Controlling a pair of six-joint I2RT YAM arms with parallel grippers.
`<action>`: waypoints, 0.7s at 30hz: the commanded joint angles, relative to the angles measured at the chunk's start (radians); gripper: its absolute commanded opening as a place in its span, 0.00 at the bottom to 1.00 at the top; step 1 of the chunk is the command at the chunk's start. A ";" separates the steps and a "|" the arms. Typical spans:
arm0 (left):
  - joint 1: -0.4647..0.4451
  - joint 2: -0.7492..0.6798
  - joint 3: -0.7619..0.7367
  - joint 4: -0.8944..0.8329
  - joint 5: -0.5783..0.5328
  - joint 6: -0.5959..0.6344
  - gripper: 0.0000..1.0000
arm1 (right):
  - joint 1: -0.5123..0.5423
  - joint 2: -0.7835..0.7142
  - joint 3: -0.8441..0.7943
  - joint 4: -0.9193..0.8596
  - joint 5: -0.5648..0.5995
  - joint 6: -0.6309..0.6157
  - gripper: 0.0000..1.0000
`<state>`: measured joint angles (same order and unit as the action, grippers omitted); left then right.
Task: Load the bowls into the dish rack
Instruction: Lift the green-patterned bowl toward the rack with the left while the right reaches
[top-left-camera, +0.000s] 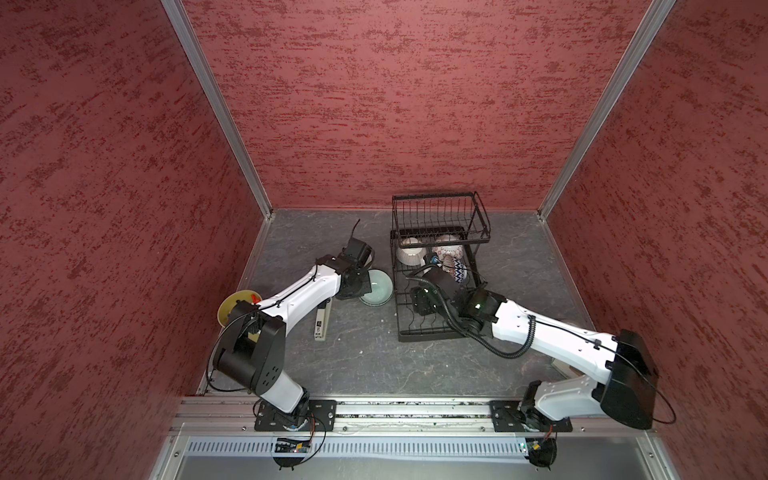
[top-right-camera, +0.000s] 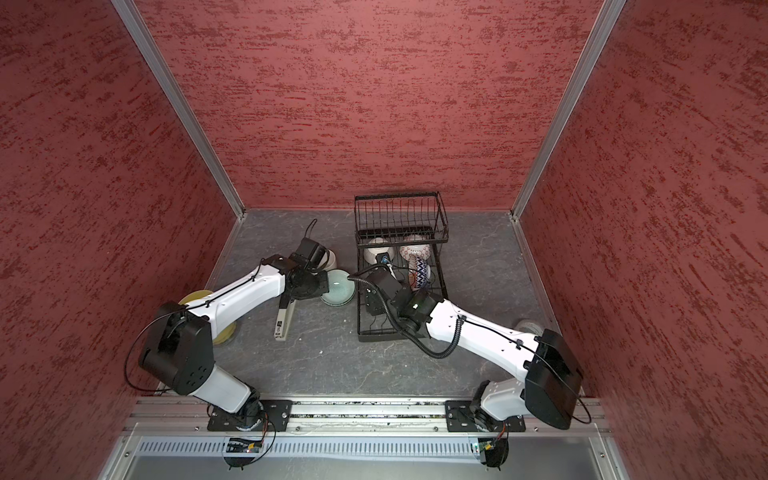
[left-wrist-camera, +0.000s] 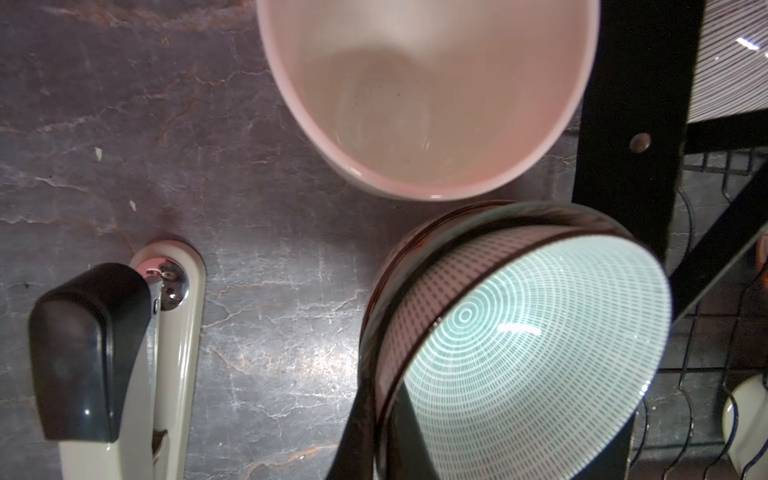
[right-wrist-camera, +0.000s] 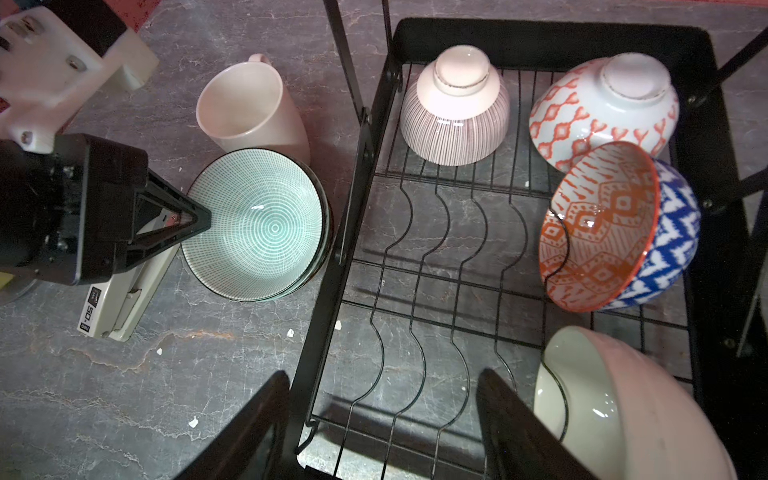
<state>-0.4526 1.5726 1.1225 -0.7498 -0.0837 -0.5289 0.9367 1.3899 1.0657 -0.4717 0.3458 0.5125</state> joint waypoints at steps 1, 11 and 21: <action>-0.001 -0.013 -0.001 -0.012 0.008 0.015 0.04 | -0.001 0.002 -0.004 0.028 -0.005 0.009 0.72; 0.002 -0.023 0.011 -0.023 0.025 0.024 0.00 | -0.003 0.015 0.004 0.031 -0.011 0.001 0.72; 0.006 -0.101 0.008 -0.005 0.078 0.029 0.00 | -0.004 0.026 0.013 0.047 -0.029 -0.004 0.73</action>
<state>-0.4473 1.5162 1.1225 -0.7673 -0.0463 -0.5190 0.9367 1.4067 1.0657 -0.4576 0.3344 0.5114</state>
